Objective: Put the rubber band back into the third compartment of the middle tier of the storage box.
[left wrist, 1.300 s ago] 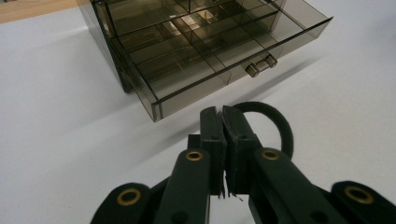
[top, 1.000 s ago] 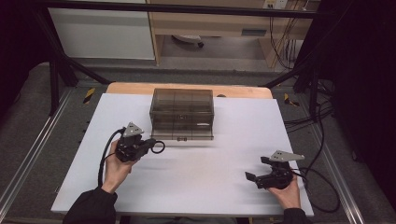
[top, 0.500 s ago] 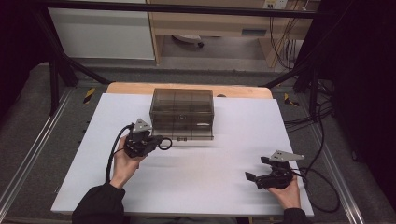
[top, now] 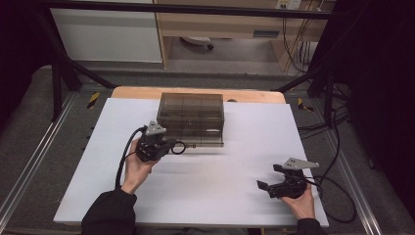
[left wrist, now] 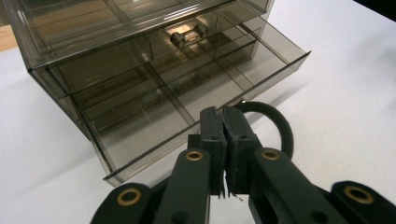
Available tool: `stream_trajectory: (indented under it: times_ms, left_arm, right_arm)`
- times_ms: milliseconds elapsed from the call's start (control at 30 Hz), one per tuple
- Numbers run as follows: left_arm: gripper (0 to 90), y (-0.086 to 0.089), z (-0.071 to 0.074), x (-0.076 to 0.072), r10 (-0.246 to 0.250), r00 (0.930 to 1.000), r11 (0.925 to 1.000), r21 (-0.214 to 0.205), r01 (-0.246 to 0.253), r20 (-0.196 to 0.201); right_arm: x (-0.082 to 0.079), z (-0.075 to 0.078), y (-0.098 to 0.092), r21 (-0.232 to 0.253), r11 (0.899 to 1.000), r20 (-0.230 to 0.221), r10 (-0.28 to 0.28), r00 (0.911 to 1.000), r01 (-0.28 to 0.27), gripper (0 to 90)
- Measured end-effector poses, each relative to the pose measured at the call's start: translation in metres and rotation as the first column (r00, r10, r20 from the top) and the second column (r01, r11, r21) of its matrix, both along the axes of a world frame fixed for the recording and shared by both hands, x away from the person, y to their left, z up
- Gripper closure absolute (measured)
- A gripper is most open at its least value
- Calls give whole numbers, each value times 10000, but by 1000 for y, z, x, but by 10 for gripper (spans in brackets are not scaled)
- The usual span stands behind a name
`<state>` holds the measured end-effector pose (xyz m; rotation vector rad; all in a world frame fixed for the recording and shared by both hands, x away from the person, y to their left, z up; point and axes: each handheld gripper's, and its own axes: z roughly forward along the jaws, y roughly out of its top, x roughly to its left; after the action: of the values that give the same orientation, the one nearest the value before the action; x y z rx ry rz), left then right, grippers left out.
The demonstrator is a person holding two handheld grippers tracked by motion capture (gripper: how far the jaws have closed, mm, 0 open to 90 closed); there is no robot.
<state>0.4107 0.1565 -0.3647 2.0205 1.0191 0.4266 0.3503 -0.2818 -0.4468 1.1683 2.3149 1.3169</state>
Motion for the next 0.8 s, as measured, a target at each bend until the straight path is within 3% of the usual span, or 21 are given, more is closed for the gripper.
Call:
stream_trajectory:
  times_ms: [400, 800]
  left_arm:
    - [875, -15, 5, 8, -109, 9999, 9998, -149, 109, 32]
    - [875, -36, 9, 15, -323, 9994, 9995, 55, 322, 153]
  right_arm:
    - [0, 0, 0, -11, 10000, 15, 0, 10000, 0, 10]
    - [0, 0, 0, -9, 10000, 18, 5, 10000, -5, 10]
